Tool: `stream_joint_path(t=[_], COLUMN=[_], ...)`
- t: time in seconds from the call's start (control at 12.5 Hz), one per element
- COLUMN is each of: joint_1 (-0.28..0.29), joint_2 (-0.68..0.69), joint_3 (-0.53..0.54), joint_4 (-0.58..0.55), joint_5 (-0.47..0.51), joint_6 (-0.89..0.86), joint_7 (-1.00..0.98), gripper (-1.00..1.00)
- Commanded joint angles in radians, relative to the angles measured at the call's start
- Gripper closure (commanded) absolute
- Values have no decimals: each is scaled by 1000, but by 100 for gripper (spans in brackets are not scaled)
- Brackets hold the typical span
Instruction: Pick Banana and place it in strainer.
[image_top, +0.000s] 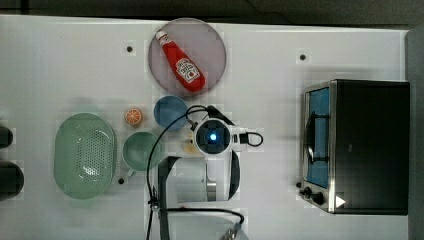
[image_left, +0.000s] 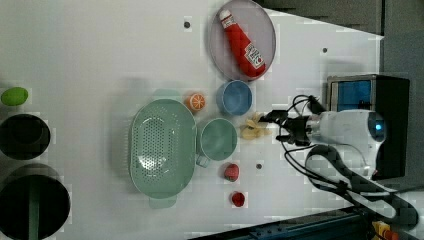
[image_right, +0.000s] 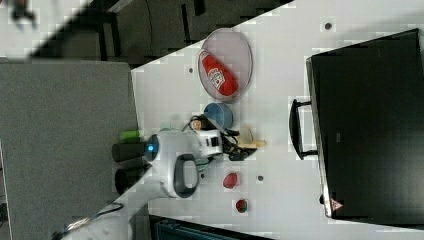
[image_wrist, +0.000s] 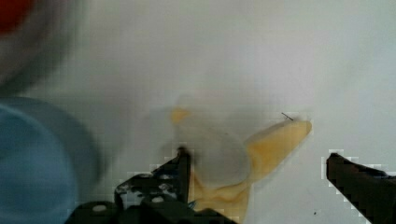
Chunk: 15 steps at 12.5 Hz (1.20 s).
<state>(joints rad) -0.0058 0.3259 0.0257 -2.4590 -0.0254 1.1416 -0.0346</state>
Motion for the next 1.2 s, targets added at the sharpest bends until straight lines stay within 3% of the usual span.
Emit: stream_joint_path(t=[0.08,0.24,0.56,0.88,1.2], joint_1=[-3,-3,-3,-13,-24], joint_2=[27,40,31,-79,-344], joint_3=[31,32,36,26,3], joint_4=[-2,-7,-12,-14,45], joint_5=[4,5,5,5,5], joint_6=[62,88,95,47,-314], joint_7=[-33,-33,-33,-33,-35], gripper=[-100,-43,46,47,47])
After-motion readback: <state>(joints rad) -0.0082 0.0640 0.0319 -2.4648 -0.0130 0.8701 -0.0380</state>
